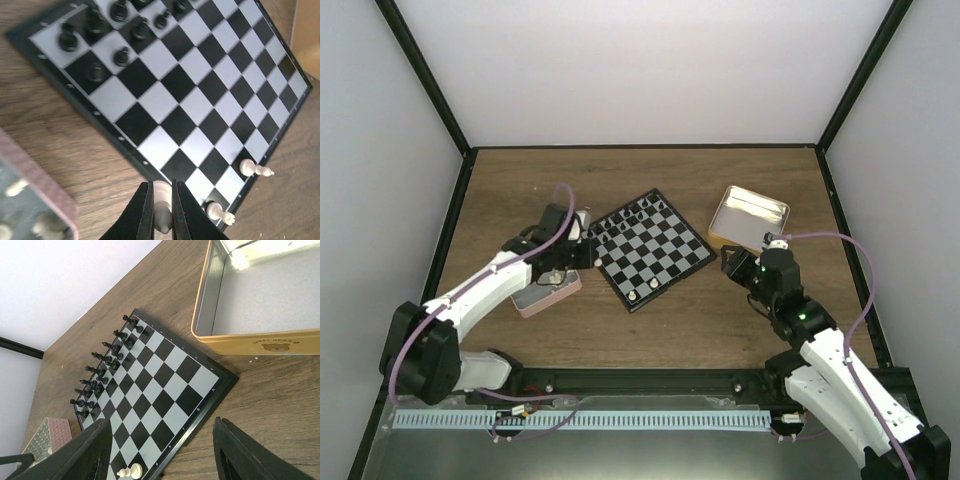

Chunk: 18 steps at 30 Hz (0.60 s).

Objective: Set up the chess pieces on the board
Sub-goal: Place the chess piece on the chessboard.

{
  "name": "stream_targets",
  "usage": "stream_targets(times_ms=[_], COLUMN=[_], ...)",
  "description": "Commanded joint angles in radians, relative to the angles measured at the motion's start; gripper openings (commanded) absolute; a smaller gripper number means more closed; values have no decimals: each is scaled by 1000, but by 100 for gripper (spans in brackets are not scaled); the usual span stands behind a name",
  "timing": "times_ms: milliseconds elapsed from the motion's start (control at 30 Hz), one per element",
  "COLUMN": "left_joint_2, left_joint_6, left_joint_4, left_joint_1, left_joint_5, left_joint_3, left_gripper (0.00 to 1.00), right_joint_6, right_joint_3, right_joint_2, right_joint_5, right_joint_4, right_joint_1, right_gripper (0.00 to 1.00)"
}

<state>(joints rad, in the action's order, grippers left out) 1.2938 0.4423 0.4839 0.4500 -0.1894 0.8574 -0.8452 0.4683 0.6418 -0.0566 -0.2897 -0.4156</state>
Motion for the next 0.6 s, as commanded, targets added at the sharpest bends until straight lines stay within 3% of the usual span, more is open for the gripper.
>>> stream_targets(times_ms=[0, 567], left_joint_2=[56, 286], left_joint_6=[-30, -23], left_joint_4=[-46, -122], left_joint_1=[84, 306], left_joint_5=[-28, -9], left_joint_3=[45, 200], left_gripper=[7, 7], right_joint_6=[-8, -9], right_joint_3=[-8, -18], right_joint_2=[-13, -16], right_joint_5=[-21, -27], right_joint_4=[7, 10], right_joint_1=[-5, -4], right_gripper=[57, 56])
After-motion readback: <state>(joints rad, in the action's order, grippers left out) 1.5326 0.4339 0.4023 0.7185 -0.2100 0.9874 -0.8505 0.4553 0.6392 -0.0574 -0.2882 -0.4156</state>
